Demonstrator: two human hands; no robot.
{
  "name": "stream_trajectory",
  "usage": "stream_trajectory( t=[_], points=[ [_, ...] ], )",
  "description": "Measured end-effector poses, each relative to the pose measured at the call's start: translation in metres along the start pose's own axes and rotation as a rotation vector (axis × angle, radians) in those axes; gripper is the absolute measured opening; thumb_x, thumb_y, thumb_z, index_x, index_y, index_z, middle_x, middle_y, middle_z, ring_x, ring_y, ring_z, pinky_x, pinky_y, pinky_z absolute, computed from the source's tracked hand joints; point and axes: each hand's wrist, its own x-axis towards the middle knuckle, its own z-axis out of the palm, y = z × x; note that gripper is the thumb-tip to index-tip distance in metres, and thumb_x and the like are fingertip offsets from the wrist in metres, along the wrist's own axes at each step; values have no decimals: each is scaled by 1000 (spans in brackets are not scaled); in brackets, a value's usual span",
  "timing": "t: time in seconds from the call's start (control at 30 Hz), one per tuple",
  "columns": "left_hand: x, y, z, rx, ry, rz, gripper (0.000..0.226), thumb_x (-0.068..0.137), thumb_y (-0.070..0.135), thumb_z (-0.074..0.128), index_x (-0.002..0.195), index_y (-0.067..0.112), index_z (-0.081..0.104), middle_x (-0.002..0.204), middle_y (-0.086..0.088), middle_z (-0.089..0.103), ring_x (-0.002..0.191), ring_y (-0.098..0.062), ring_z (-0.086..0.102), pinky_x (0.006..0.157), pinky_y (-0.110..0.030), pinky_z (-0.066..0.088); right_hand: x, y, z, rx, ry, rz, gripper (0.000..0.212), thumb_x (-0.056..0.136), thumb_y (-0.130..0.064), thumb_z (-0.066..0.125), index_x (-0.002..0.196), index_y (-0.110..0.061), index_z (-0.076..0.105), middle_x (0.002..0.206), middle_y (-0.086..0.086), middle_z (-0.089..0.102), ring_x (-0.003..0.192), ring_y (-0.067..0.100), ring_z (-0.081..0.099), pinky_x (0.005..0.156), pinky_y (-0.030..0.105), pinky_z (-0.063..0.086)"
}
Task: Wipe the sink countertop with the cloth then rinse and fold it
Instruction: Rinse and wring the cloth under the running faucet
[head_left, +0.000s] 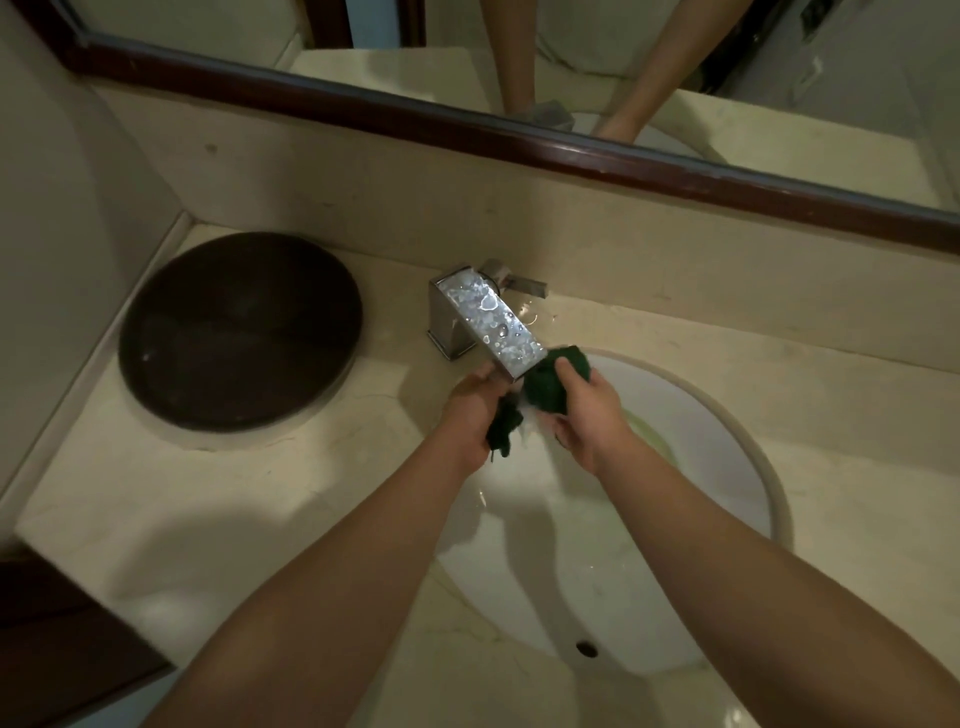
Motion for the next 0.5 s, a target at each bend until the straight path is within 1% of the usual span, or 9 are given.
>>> stream_trajectory(
  t=[0.07,0.1,0.17,0.23,0.27,0.33,0.4,0.43,0.5],
  points=[
    [-2,-3,-14,76,30,17,24,89,14,64,113,12,57,78,-11,66,58,-18,59,44,-23,40,0,-11,-1,46,41,-64,20,96,-24,56,113,-14,61,114,19,69,98,30,69,84,43,58],
    [-4,-3,-20,120,56,3,25,89,16,65,112,14,56,82,-10,68,62,-18,63,45,-23,41,-1,-17,-2,40,31,-71,21,95,-25,57,113,-15,60,114,19,68,99,30,69,86,44,57],
    [-5,-3,-28,164,112,-30,26,90,23,66,113,15,58,97,-10,70,80,-21,68,51,-26,50,-4,-23,-3,6,-11,-78,22,92,-27,60,110,-15,61,114,21,67,100,33,69,87,48,57],
    [-5,-3,-29,74,130,-65,28,89,25,66,115,14,63,108,-12,70,92,-28,68,59,-32,57,-10,-28,-1,-2,-36,-63,27,89,-33,64,107,-13,61,109,21,68,96,35,70,86,51,57],
    [-7,-2,-28,3,112,-78,29,89,25,66,116,14,64,111,-12,70,96,-30,68,66,-37,59,-12,-29,1,16,-17,-43,32,87,-38,66,107,-12,61,104,19,68,92,34,70,83,48,58],
    [-11,-1,-26,-109,62,-82,34,87,27,67,119,14,66,116,-10,70,105,-32,66,84,-45,57,-14,-32,0,3,64,-8,42,83,-46,69,106,-12,61,99,17,68,89,32,70,79,43,59],
    [-13,1,-29,-142,70,-77,39,85,29,68,120,13,64,117,-9,70,108,-33,65,92,-49,52,-15,-32,-7,-103,117,-14,43,82,-50,68,101,-13,62,101,17,69,92,31,70,82,43,59],
    [-14,2,-30,-143,88,-78,38,85,30,67,119,13,63,116,-8,70,107,-33,65,92,-50,52,-16,-32,-11,-175,127,-35,40,84,-50,66,99,-13,62,102,16,69,93,30,69,83,42,58],
    [-15,4,-29,-165,91,-66,34,89,28,64,120,13,62,118,-10,69,104,-31,66,83,-45,56,-17,-30,-20,-251,117,-80,31,89,-44,61,98,-15,64,103,14,70,97,28,68,86,38,56]
  ],
)
